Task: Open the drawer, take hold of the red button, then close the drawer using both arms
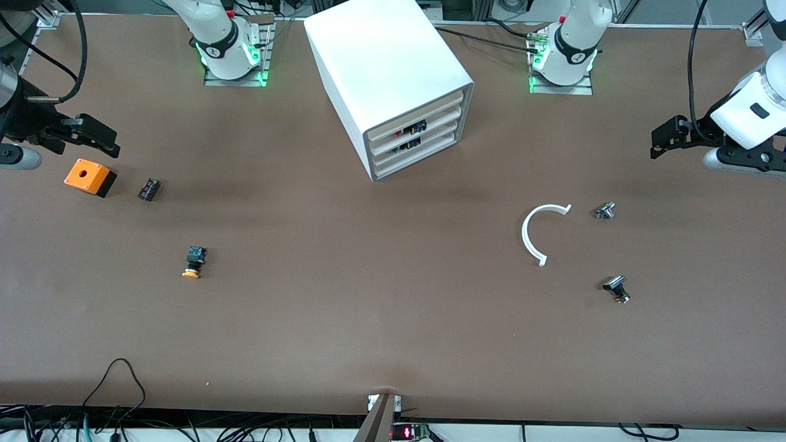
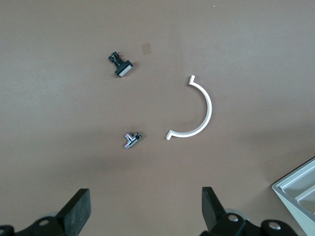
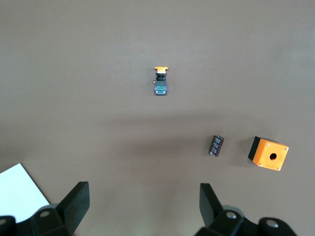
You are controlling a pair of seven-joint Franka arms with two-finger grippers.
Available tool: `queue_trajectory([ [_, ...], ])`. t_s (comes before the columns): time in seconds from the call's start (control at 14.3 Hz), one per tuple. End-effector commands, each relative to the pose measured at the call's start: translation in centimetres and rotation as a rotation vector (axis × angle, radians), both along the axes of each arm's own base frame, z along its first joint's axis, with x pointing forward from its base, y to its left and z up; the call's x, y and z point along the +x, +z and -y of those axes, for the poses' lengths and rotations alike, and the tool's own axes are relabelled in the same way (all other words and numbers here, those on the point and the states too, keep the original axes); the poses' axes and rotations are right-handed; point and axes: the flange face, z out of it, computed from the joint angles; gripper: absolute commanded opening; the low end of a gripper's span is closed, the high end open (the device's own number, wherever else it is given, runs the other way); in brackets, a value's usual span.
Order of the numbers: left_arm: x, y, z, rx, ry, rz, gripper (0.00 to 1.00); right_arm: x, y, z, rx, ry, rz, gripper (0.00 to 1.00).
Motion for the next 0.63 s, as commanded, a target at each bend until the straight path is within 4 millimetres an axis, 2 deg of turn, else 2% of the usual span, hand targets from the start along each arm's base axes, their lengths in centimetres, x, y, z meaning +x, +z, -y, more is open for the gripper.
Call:
queue_trajectory([
  [0.0,0.0,0.5,-0.1,0.02,0.006,-0.004,0.99,-0.3,0.3,0.0,0.003,-0.036,0.008,0.99],
  [0.35,0.0,0.5,-0.1,0.02,0.008,-0.007,1.0,-0.5,0.6,-0.3,0.01,-0.048,0.01,0.99],
  [0.56,-0.2,0.4,0.0,0.019,0.008,-0.022,1.0,-0.5,-0.7,-0.3,0.008,-0.037,-0.017,0.99],
])
